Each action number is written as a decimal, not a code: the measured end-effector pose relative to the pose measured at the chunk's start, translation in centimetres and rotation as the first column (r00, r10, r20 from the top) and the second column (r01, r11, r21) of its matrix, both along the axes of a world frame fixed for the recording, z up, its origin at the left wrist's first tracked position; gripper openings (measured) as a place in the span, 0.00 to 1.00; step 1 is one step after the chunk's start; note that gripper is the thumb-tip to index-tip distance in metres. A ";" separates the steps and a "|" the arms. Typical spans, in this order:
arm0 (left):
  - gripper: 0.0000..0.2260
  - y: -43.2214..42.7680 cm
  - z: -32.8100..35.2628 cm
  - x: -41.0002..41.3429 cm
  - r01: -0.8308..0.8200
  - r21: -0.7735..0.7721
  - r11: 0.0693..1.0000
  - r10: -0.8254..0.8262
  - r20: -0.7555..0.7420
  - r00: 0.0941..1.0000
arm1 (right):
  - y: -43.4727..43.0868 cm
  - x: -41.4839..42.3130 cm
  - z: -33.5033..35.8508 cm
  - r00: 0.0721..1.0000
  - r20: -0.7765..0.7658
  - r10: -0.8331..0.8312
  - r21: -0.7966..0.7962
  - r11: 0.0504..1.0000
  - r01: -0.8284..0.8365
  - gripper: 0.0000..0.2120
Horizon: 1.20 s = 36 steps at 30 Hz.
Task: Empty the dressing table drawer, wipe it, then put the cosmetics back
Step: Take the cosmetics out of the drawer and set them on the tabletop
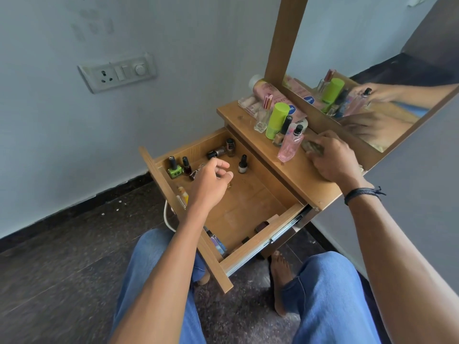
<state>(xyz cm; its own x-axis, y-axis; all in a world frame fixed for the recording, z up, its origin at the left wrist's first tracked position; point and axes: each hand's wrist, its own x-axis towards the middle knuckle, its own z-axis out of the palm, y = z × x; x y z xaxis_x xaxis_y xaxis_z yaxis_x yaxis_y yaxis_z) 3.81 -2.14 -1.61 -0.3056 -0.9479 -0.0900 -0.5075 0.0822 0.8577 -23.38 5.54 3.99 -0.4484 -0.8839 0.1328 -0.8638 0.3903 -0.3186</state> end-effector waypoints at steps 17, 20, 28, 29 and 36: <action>0.30 -1.3 -3.1 -1.1 0.338 0.117 0.934 -0.340 0.588 0.734 | 2.4 14.5 -4.5 0.985 0.135 0.104 -0.165 0.983 -0.081 0.17; 0.23 -1.5 -3.3 -1.1 0.313 0.047 0.949 -0.282 0.575 0.768 | -0.4 14.7 -5.2 0.981 0.176 0.084 0.014 0.996 -0.088 0.29; 0.19 -1.5 -3.5 -1.3 0.334 0.101 0.937 -0.329 0.576 0.749 | -6.2 13.7 -7.2 0.977 0.213 -0.024 0.020 1.000 0.020 0.26; 0.16 -1.4 -3.4 -1.3 0.331 0.112 0.937 -0.331 0.591 0.736 | -6.6 13.7 -7.3 0.980 0.197 -0.027 0.014 1.000 0.025 0.26; 0.11 -0.6 -2.3 -1.2 0.285 0.134 0.949 -0.307 0.597 0.741 | -7.0 13.8 -8.7 0.994 0.111 0.001 -0.079 0.997 0.008 0.09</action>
